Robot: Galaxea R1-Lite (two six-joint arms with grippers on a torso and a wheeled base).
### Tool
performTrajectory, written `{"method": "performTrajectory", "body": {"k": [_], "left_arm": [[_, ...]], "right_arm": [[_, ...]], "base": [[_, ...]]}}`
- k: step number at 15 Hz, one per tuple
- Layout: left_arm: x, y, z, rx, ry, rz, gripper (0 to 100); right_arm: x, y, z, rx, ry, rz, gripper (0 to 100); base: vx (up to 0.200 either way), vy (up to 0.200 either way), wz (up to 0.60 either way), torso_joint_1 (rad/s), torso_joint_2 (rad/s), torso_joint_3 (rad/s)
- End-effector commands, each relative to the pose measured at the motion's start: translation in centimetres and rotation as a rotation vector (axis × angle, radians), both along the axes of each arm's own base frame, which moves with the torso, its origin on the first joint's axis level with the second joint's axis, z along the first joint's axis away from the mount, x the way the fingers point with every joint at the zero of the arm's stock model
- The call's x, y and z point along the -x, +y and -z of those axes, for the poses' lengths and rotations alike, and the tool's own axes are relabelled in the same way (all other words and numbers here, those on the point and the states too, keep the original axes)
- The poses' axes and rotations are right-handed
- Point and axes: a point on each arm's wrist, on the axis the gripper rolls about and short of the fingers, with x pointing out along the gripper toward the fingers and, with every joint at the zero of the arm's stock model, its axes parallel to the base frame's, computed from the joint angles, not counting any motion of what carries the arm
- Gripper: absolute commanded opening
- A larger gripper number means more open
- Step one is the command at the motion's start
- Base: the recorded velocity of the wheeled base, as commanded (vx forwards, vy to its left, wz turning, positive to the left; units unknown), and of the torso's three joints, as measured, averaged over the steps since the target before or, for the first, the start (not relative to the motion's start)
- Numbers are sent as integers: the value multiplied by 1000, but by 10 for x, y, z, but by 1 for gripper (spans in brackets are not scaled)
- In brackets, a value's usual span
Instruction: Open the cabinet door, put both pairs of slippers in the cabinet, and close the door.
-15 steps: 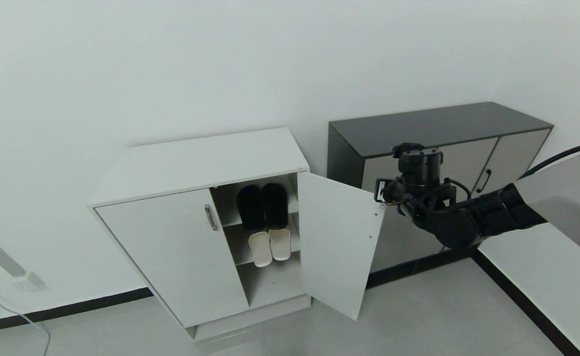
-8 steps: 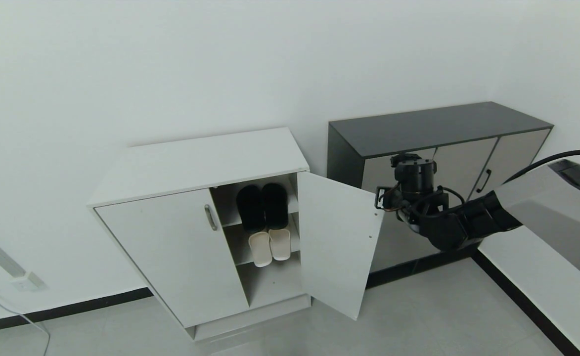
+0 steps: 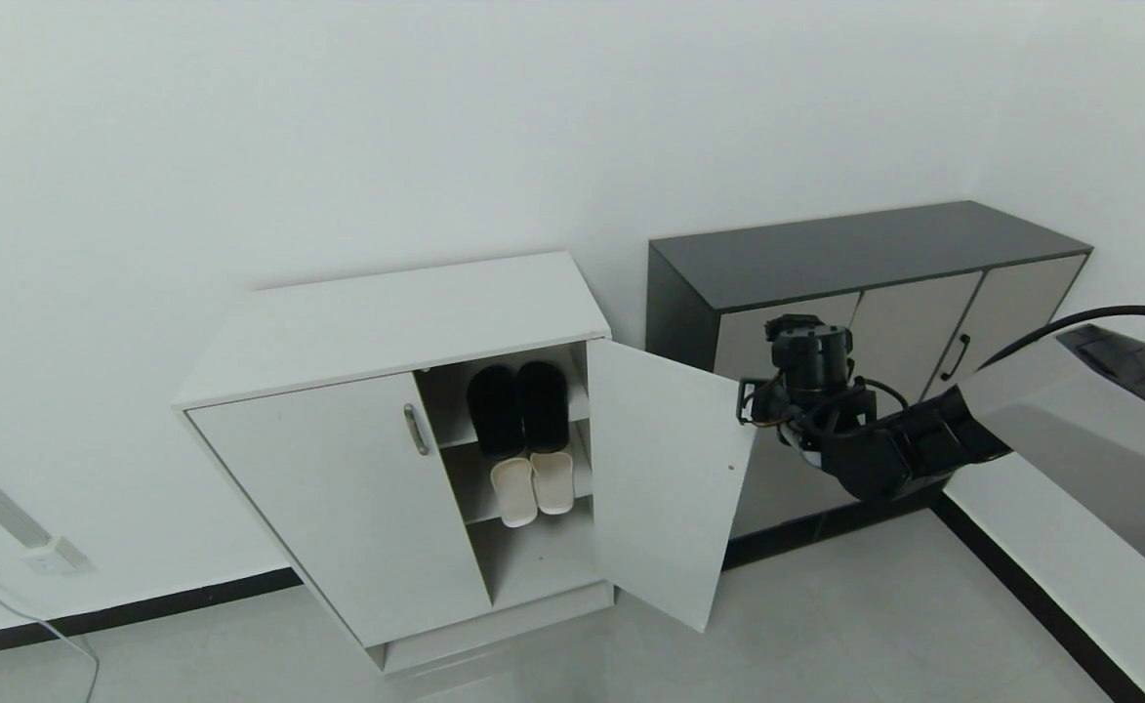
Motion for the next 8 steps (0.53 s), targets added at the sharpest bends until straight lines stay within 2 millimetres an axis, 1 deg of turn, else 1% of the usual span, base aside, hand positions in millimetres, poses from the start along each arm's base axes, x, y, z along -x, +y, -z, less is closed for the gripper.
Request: {"method": "performTrajectory", "body": {"k": [1,5,8], "left_arm": [[0,0,0,0,1,1,0],[0,0,0,0,1,1,0],[0,0,0,0,1,-1,0]], "right_arm": [[-1,0,3,2,5,1,0],[3,5,4,5,10,-11,0],[20,19,5,19,31,-52,0]], "base": [[0,0,0,0,0,0],[0,0,0,0,0,0],[0,0,0,0,0,0]]}}
